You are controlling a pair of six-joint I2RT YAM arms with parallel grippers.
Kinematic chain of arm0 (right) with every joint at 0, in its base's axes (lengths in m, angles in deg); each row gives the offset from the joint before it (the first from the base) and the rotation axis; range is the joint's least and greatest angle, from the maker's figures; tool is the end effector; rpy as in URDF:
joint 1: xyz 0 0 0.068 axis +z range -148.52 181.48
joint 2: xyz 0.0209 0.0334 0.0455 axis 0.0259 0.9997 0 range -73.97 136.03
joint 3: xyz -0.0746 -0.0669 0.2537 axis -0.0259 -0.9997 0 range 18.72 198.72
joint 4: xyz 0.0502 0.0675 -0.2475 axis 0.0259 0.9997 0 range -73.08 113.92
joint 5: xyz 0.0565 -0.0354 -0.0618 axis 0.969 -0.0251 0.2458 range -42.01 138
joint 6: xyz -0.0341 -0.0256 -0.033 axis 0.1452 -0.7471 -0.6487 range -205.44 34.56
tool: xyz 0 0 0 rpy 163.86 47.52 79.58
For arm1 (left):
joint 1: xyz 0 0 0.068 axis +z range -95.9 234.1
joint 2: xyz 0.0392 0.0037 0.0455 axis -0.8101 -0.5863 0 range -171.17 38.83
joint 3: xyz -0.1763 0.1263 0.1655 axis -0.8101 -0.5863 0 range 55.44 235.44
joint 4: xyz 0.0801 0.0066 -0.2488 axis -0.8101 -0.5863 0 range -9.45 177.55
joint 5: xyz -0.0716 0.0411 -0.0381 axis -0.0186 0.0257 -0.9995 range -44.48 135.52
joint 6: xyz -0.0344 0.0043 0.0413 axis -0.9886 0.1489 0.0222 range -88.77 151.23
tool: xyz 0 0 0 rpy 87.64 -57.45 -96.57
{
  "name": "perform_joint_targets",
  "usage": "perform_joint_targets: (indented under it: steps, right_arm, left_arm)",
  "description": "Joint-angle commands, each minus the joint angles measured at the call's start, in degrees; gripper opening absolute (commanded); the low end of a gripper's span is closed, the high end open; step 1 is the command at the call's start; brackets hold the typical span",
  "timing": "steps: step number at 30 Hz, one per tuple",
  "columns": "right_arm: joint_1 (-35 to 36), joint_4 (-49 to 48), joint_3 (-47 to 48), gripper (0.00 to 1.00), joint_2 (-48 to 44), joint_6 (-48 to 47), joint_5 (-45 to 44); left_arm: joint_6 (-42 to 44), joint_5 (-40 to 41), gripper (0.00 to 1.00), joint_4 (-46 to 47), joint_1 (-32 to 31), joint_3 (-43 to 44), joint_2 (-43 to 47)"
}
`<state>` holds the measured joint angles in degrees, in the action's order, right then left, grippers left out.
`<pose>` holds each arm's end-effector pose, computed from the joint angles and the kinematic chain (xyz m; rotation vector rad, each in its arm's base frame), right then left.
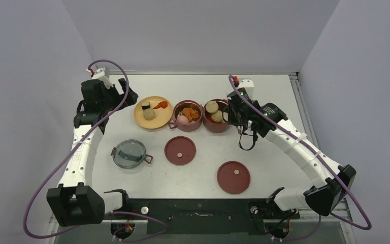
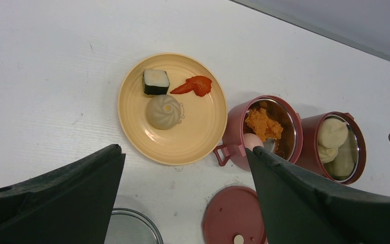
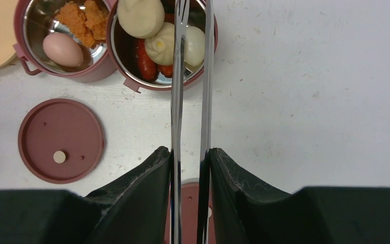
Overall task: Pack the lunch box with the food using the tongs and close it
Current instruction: Place the fake food in the packing box.
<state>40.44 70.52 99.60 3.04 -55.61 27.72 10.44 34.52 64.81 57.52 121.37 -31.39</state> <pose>0.2181 0.1604 0.3651 -0.0338 2.3728 0.1411 0.2764 0.0097 0.3539 -0.3117 2.0312 -0.3853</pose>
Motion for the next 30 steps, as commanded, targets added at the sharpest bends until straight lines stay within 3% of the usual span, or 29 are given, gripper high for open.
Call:
perform_joint_targets:
  steps: [1,13,30]
  right_arm:
    - [-0.2,-5.14,0.28,0.32,-2.74,-2.14,4.39]
    - [-2.92,-13.21,-3.58,0.38,1.07,-1.52,17.83]
    - [-1.58,-12.2,-4.44,0.42,3.83,-6.27,12.67]
  left_arm:
    - [-0.12,-0.52,0.97,3.14,-0.12,0.5,0.08]
    - [-0.12,-0.65,0.97,3.05,-0.17,0.6,0.16]
    - [-0.24,-1.15,0.97,3.05,-0.18,0.48,-0.31]
